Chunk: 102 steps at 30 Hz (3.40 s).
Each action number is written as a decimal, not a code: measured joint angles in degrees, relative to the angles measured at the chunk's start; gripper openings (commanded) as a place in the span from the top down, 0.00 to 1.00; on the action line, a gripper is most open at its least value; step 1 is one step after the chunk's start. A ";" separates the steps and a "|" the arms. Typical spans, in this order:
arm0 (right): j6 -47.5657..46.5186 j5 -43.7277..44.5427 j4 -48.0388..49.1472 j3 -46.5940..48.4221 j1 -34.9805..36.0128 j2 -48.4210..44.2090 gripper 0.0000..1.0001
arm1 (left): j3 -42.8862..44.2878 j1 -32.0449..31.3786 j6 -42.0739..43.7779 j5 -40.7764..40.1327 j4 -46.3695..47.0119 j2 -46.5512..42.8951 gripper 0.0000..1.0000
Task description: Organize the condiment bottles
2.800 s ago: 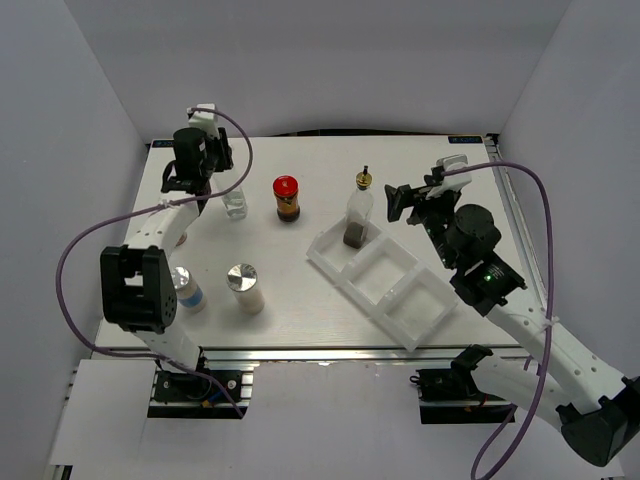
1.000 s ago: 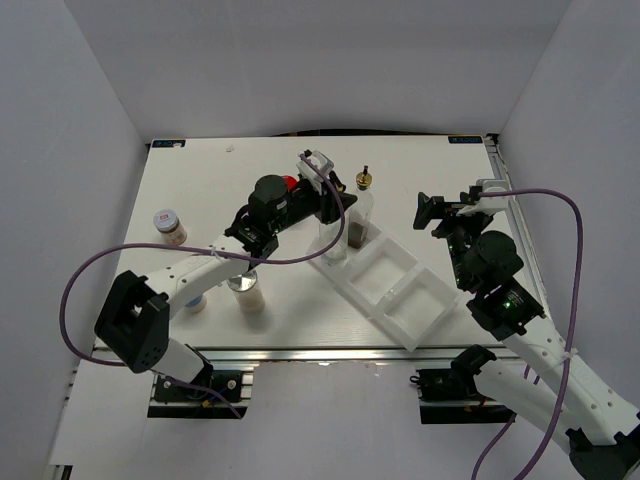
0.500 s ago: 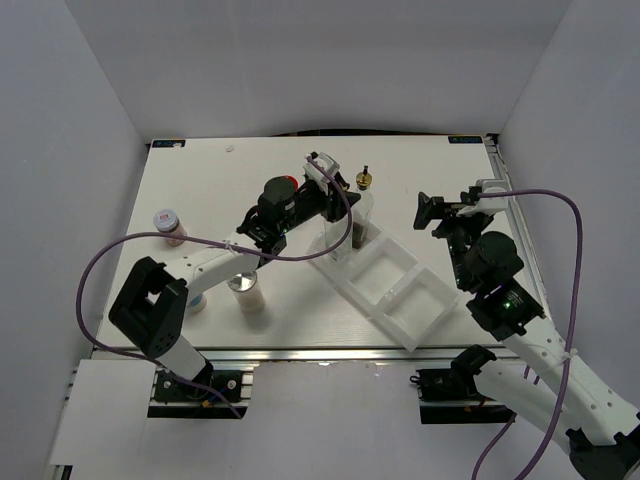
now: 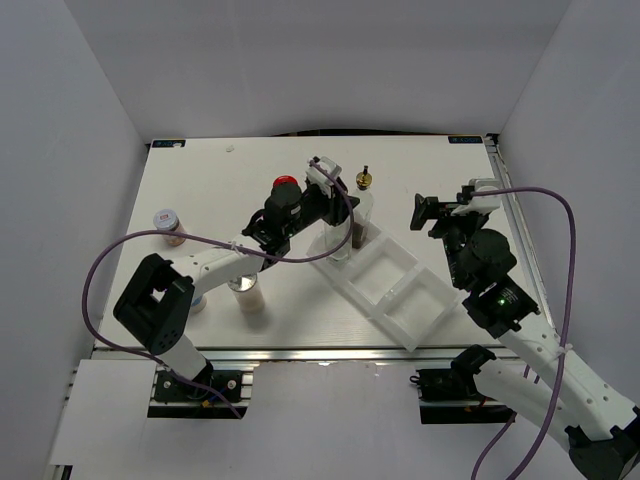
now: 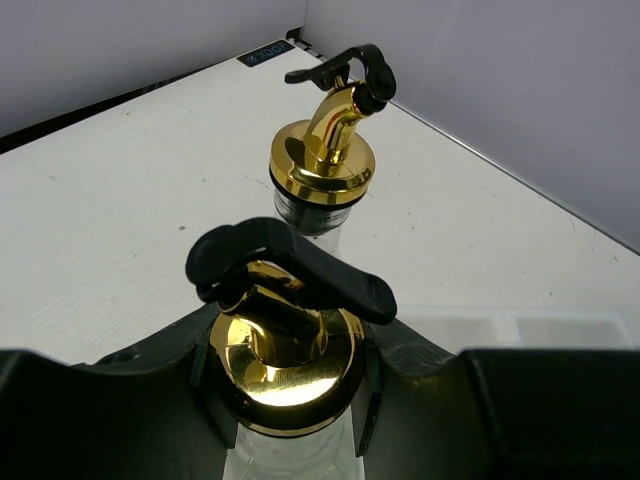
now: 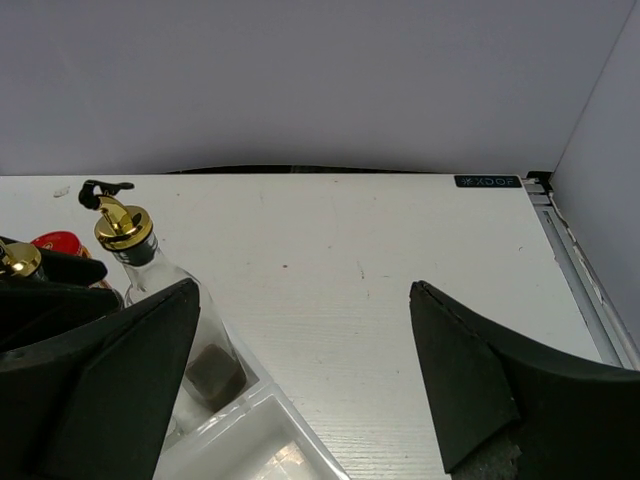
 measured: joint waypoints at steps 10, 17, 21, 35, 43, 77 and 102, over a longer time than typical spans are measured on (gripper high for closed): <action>0.00 -0.07 0.13 0.00 0.00 0.55 0.11 | 0.13 -1.27 1.64 -2.36 -2.08 0.00 0.02; -0.02 -0.70 -0.22 0.00 0.00 0.55 0.11 | 0.72 -1.36 2.08 -4.04 -6.27 -0.44 0.02; 0.00 -1.57 -0.31 0.02 0.00 0.96 0.11 | 2.23 -1.40 2.01 -4.46 -10.19 -1.22 0.02; -0.76 -3.10 -4.48 1.81 -0.46 5.16 0.11 | 5.38 -1.64 3.17 -9.57 -27.26 -11.82 0.02; 3.80 -4.98 -8.98 4.00 -6.34 9.18 0.11 | -1.09 -1.66 -0.31 -18.78 -33.64 -26.10 0.02; 13.00 -16.72 -16.52 4.81 -22.16 14.84 0.11 | 22.97 15.67 -1.86 -21.92 -43.47 12.94 0.02; 12.11 -18.45 -14.73 2.56 -22.21 11.69 0.11 | 15.61 17.66 -3.34 -18.91 -44.89 6.54 1.00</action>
